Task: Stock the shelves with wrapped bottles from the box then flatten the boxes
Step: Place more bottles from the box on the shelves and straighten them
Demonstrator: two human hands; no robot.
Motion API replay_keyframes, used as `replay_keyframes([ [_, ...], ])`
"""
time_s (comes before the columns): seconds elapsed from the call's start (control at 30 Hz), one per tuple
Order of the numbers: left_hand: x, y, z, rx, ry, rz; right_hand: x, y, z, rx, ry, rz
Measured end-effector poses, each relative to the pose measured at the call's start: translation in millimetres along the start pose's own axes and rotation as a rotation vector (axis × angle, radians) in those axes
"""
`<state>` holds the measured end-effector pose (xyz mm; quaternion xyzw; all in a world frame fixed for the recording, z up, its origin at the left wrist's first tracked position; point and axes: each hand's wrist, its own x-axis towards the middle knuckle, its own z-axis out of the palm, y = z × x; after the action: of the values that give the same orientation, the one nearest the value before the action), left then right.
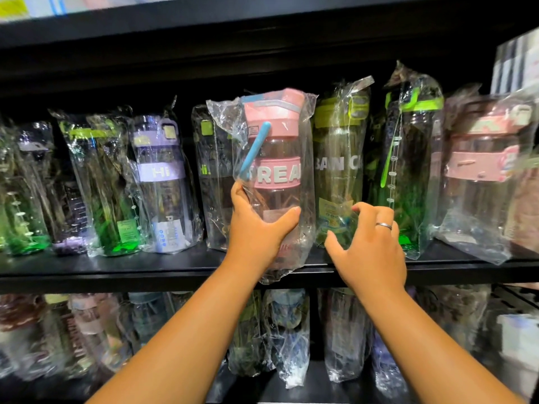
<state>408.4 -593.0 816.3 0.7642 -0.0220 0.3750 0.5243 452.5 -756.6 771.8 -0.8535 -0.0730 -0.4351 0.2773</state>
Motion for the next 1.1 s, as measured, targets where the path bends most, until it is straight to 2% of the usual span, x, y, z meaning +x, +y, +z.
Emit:
replay_keyframes([
  [0.27, 7, -14, 7, 0.017, -0.019, -0.029, 1, -1, -1, 0.001, -0.071, 0.041],
  [0.8, 11, -12, 4, 0.14, -0.09, -0.091, 0, -3, -5, 0.008, -0.093, 0.054],
  [0.93, -8, -17, -4, 0.193, -0.05, -0.068, 0, -4, -5, 0.004, -0.088, 0.046],
  [1.1, -29, -18, -4, 0.393, 0.039, -0.028, -1, -4, -6, -0.001, -0.096, 0.052],
])
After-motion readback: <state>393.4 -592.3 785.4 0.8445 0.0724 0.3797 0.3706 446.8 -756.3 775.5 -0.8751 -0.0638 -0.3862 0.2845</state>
